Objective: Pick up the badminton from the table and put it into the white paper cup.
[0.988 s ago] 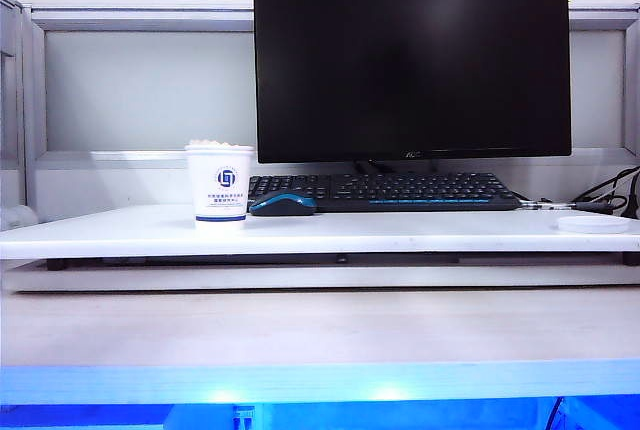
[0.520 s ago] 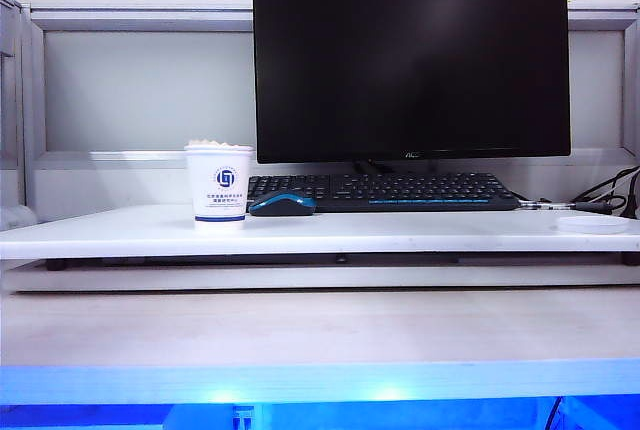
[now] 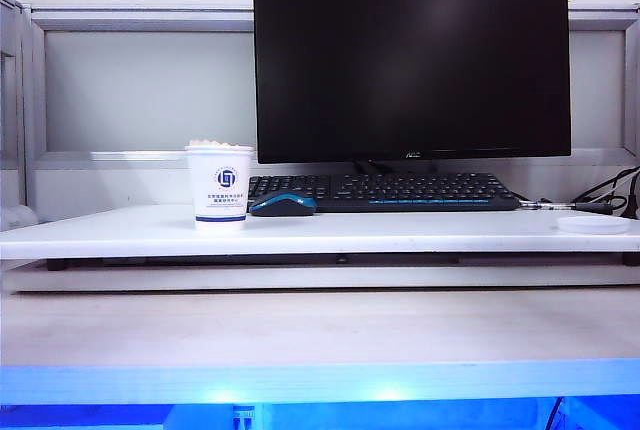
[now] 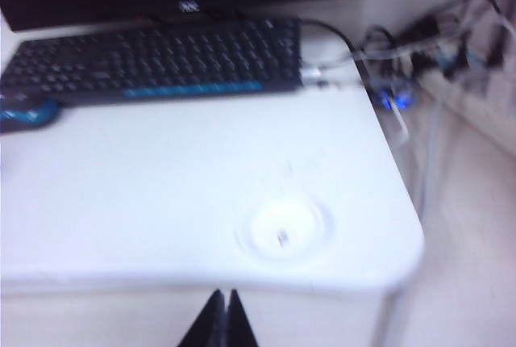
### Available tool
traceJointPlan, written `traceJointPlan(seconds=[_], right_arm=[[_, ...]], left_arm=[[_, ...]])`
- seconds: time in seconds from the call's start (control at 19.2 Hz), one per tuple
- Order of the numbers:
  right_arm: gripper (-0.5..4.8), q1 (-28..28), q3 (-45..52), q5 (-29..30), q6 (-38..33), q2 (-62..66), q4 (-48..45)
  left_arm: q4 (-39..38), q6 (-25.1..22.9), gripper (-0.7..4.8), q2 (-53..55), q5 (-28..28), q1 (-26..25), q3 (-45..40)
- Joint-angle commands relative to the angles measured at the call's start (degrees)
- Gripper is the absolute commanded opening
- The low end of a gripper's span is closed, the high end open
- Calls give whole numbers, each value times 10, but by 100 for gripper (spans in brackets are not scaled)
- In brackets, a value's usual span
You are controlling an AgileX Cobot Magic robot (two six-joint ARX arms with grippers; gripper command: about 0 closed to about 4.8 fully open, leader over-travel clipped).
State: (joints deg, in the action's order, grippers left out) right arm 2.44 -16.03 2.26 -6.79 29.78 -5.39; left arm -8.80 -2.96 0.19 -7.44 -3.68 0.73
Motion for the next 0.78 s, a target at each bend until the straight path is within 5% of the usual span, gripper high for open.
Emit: traceJointPlan(seconds=[0.05, 0.52, 0.78], right_arm=[[-9, 1, 44, -9, -12, -19, -37], [-8, 1, 153, 27, -11, -115, -67], [-8, 0, 155, 25, 25, -194, 38]], left_arm=[[-3, -1, -6, 0, 1, 0, -3], [-3, -16, -5, 0, -18, 0, -3], [-3, -19, -6, 0, -18, 0, -3]])
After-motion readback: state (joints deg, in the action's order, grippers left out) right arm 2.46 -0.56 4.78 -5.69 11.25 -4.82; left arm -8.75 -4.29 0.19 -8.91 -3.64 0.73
